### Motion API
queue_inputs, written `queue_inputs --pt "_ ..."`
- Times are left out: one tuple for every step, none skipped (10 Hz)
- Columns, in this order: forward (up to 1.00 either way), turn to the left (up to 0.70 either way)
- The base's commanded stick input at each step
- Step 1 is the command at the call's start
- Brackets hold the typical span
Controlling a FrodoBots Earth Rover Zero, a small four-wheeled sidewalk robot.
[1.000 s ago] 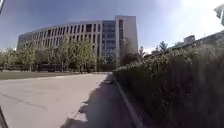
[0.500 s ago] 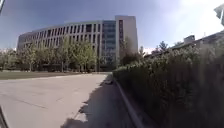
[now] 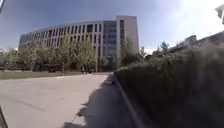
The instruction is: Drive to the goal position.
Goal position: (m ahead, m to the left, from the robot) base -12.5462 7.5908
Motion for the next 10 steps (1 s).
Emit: queue_inputs --pt "0.38 0.76" --pt "0.38 0.76" --pt "0.38 0.76" --pt "0.38 0.76" --pt "0.38 0.76" --pt "0.37 0.75" --pt "0.37 0.74" --pt "0.37 0.75" --pt "0.37 0.75" --pt "0.37 0.62"
